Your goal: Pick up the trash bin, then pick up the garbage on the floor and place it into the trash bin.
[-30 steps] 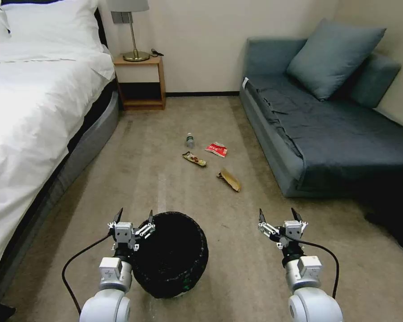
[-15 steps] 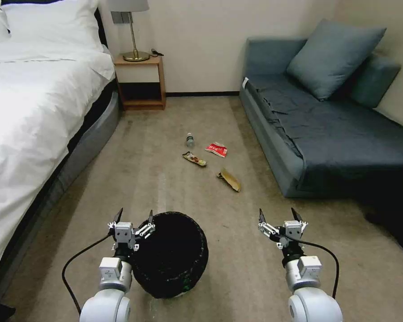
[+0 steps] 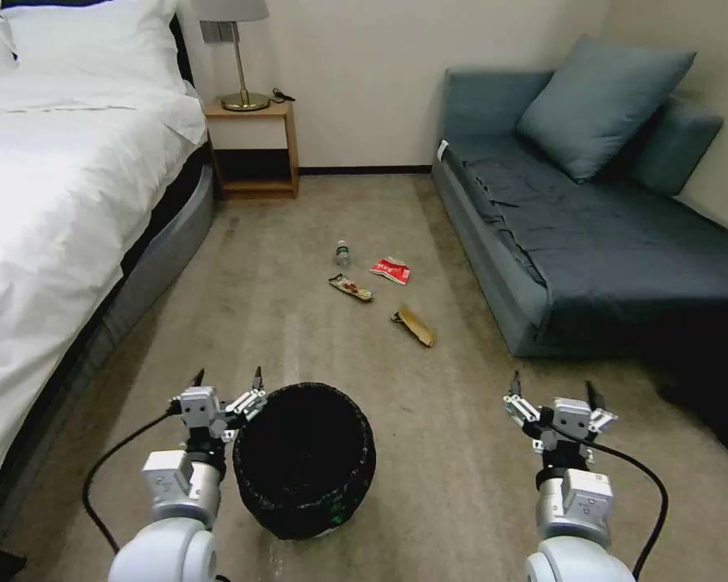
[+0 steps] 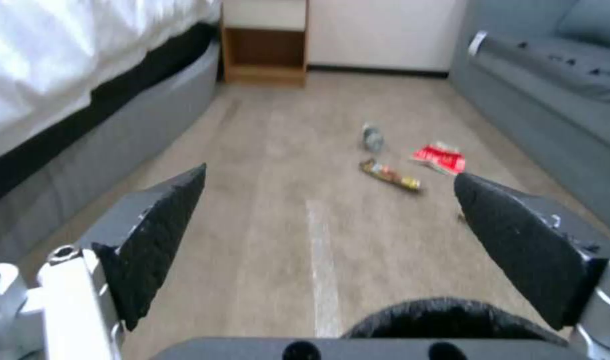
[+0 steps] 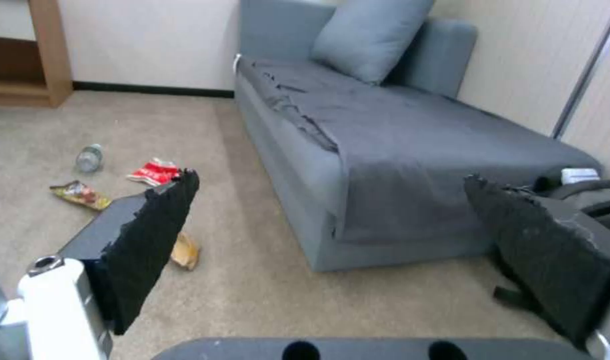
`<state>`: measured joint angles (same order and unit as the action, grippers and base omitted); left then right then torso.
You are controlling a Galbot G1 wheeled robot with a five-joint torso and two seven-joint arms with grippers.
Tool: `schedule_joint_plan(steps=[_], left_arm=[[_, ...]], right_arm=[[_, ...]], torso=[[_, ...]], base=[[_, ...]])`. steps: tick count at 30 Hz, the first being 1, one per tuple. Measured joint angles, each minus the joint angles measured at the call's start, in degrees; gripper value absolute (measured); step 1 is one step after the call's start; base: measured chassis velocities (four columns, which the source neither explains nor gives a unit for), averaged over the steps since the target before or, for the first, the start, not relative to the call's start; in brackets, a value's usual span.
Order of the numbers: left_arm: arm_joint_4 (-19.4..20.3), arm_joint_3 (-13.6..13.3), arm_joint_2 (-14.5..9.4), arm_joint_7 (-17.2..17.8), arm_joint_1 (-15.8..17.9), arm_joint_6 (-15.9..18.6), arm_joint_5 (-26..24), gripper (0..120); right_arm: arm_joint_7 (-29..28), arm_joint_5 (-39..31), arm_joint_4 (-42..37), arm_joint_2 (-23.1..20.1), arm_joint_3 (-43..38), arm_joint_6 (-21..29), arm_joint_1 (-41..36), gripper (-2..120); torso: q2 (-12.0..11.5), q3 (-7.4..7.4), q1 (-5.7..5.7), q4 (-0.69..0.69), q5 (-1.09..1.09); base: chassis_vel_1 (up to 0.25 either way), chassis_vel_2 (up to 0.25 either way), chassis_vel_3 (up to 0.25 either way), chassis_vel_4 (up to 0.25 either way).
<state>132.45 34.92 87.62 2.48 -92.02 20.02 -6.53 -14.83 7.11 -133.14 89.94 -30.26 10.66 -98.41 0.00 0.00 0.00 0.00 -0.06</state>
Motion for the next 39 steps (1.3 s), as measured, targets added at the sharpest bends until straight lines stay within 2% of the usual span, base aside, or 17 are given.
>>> schedule_joint_plan(steps=[1, 2, 4, 5, 6, 7, 9, 14, 15, 20, 29, 36, 39], left_arm=[[0.00, 0.00, 0.00, 0.00, 0.00, 0.00, 0.00, 100], [0.98, 0.06, -0.35, 0.71, -0.06, 1.64, -0.71, 100], [3.07, 0.34, -1.12, 2.90, -0.01, 6.38, -2.54, 100], [3.84, 0.53, -1.59, 4.55, 0.23, 9.98, -4.25, 100], [3.84, 0.53, -1.59, 4.55, 0.23, 9.98, -4.25, 100], [4.27, 0.73, -2.22, 6.59, 0.87, 14.01, -6.64, 100], [3.40, 0.73, -3.43, 9.35, 2.10, 17.83, -9.11, 100], [-0.05, -0.40, -4.99, 12.70, 3.33, 21.88, -12.51, 100], [-0.05, -0.40, -4.99, 12.70, 3.33, 21.88, -12.51, 100], [-5.64, -2.36, -5.92, 15.60, 5.25, 22.77, -17.10, 100], [-10.97, -3.77, -6.25, 17.31, 6.12, 22.52, -18.80, 100], [-13.42, -4.45, -6.14, 17.99, 6.50, 22.37, -19.82, 99], [-14.18, -4.74, -5.99, 18.10, 6.53, 22.29, -20.23, 93]], right_arm=[[0.00, 0.00, 0.00, 0.00, 0.00, 0.00, 0.00, 100], [0.00, -0.41, -0.40, -0.25, -0.18, 0.27, -0.26, 100], [-0.11, -1.10, -0.90, -0.56, -0.79, 0.60, -0.46, 100], [-0.18, -1.30, -0.98, -0.66, -1.04, 0.66, -0.53, 100], [-0.18, -1.30, -0.98, -0.66, -1.04, 0.66, -0.53, 100], [-0.29, -1.39, -0.97, -0.73, -1.16, 0.66, -0.72, 100], [-0.41, -1.41, -0.97, -0.73, -1.19, 0.66, -1.02, 100], [-0.45, -1.41, -0.97, -0.36, -1.07, 0.48, -0.95, 100], [-0.45, -1.41, -0.97, -0.36, -1.07, 0.48, -0.95, 100], [-0.39, -1.44, -0.85, -0.03, -0.95, 0.49, -0.04, 100], [-0.15, -2.32, -0.35, -0.29, -1.08, 0.86, 1.29, 100], [-0.14, -2.63, -0.08, -0.32, -1.17, 0.95, 2.00, 100], [-0.13, -2.65, 0.12, -0.26, -1.16, 0.94, 2.17, 100]], torso=[[0.00, 0.00, 0.00, 0.00, 0.00], [0.00, 0.00, 0.00, -0.01, 0.05], [0.00, 0.00, 0.00, 0.00, 0.08], [0.00, 0.00, 0.00, 0.00, 0.06], [0.00, 0.00, 0.00, 0.00, 0.06], [0.00, 0.00, 0.00, 0.01, 0.07], [0.00, 0.00, 0.00, -0.01, 0.06], [0.00, 0.00, 0.00, 0.00, 0.06], [0.00, 0.00, 0.00, 0.00, 0.06], [0.00, 0.00, 0.00, -0.01, 0.06], [0.00, 0.01, 0.00, 0.00, 0.06], [0.00, 0.01, 0.00, 0.00, 0.06], [0.00, 0.01, 0.00, 0.00, 0.06]], base=[[0.000, 0.000, 0.000, 0.000], [0.000, 0.000, 0.000, 0.000], [0.000, 0.000, 0.000, 0.000], [0.000, 0.000, 0.000, 0.000], [0.000, 0.000, 0.000, 0.000], [0.000, 0.000, 0.000, 0.000], [0.000, 0.000, 0.000, 0.000], [0.000, 0.000, 0.000, 0.000], [0.000, 0.000, 0.000, 0.000], [0.000, 0.000, 0.000, 0.000], [0.000, 0.000, 0.000, 0.000], [0.000, 0.000, 0.000, 0.000], [0.000, 0.000, 0.000, 0.000]])
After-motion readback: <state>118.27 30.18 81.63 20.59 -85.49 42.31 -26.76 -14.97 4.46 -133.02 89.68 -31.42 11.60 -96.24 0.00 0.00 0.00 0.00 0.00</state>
